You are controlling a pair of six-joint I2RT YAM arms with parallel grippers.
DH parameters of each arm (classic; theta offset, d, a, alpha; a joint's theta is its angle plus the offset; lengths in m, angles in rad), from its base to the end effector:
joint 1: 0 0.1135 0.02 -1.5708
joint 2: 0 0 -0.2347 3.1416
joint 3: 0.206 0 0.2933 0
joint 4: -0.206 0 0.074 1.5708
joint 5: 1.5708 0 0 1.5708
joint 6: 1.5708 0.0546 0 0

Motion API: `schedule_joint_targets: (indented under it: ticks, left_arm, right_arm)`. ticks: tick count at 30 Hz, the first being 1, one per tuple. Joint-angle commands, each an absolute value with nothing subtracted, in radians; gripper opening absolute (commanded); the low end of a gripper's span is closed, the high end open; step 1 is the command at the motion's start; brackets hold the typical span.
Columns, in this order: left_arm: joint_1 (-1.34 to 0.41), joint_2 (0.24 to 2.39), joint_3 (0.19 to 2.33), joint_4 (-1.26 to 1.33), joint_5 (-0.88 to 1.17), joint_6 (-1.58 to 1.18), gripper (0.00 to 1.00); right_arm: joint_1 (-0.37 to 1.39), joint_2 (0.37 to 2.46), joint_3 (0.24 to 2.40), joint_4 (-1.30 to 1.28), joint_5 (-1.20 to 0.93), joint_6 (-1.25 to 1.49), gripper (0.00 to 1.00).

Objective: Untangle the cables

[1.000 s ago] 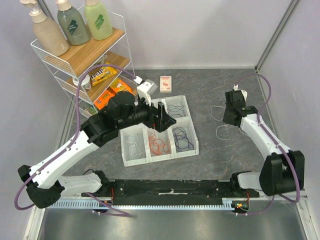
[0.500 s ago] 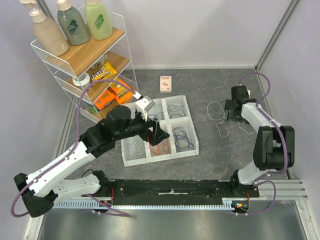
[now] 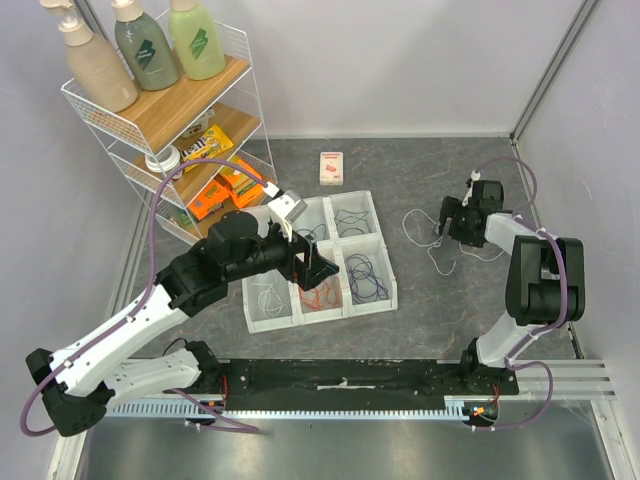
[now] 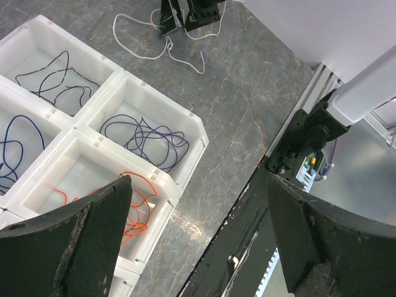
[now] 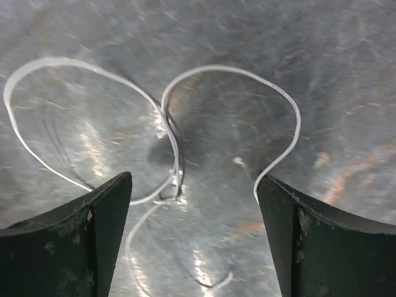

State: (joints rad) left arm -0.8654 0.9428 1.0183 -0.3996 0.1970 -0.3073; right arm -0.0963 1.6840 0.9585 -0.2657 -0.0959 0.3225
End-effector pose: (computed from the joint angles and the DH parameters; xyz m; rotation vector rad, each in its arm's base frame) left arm 0.1765 -0.2237 0.3443 0.6899 1.8902 -0.9637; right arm 0.3702 -0.0305 0.0937 0.4980 2.5201 0.2089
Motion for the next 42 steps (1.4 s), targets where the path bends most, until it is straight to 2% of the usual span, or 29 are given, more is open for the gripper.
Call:
schedule_joint_targets:
  ticks: [1,2,6,9,13,15,17,18,22,30,36,42]
  left_arm:
    - [-0.862,0.954,1.015,-0.362,0.218,-0.265,0.94]
    - [-0.862,0.957,1.014,-0.362,0.218,-0.264,0.94]
    - [-0.859,0.974,1.014,-0.367,0.196,-0.258,0.93]
    - [-0.85,0.986,1.014,-0.371,0.183,-0.255,0.93]
    - [-0.839,1.012,1.019,-0.387,0.157,-0.245,0.92]
    - [-0.836,1.023,1.02,-0.393,0.137,-0.239,0.91]
    - [-0.831,1.029,1.02,-0.399,0.115,-0.235,0.91]
    - [-0.828,1.031,1.022,-0.399,0.109,-0.233,0.9]
    - [-0.813,1.038,1.019,-0.399,0.077,-0.229,0.89]
    - [-0.781,1.049,1.017,-0.41,-0.046,-0.216,0.86]
    - [-0.735,1.022,1.003,-0.396,-0.107,-0.224,0.85]
    - [-0.719,0.97,0.983,-0.374,-0.19,-0.212,0.85]
  right_arm:
    - [-0.087,1.712,0.893,-0.104,-0.23,0.414,0.87]
    - [-0.075,1.721,0.891,-0.11,-0.18,0.422,0.84]
    - [0.052,1.799,1.004,-0.288,0.099,0.426,0.61]
    - [0.167,1.887,1.109,-0.437,0.305,0.431,0.55]
    - [0.198,1.91,1.085,-0.436,0.281,0.453,0.4]
    - [0.201,1.901,1.062,-0.419,0.241,0.451,0.27]
    - [0.199,1.882,1.042,-0.4,0.223,0.44,0.05]
    - [0.198,1.875,1.039,-0.397,0.225,0.434,0.0]
    - [0.198,1.775,1.014,-0.39,0.196,0.422,0.0]
    - [0.198,1.332,0.94,-0.426,0.199,0.402,0.0]
    - [0.198,1.114,0.989,-0.511,0.092,0.377,0.0]
    - [0.199,1.037,1.143,-0.584,-0.073,0.42,0.0]
